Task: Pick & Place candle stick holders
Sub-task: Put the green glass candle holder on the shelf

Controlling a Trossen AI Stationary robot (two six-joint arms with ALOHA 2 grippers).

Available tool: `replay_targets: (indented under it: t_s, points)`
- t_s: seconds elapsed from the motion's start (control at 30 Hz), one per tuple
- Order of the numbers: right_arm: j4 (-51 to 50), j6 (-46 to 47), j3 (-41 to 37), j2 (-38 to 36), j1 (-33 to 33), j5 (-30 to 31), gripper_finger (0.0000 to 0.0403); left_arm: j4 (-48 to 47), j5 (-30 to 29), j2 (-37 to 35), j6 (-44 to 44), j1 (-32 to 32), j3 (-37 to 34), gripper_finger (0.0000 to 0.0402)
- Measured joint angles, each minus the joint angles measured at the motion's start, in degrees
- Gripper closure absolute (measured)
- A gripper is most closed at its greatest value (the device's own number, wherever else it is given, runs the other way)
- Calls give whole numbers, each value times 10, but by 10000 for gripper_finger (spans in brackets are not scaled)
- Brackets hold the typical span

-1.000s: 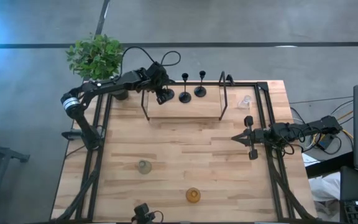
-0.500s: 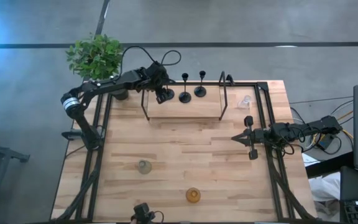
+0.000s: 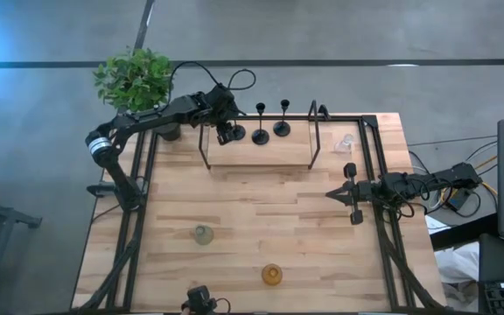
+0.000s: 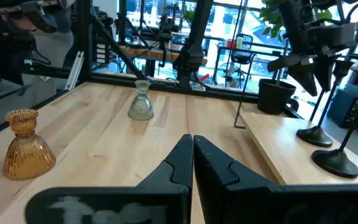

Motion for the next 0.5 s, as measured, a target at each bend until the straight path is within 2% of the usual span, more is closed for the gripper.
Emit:
replay_targets:
  t_s: [0.5]
  points:
    - [0,1,0,0,0,0,394,-6,-7,-6,23,-7,0,232]
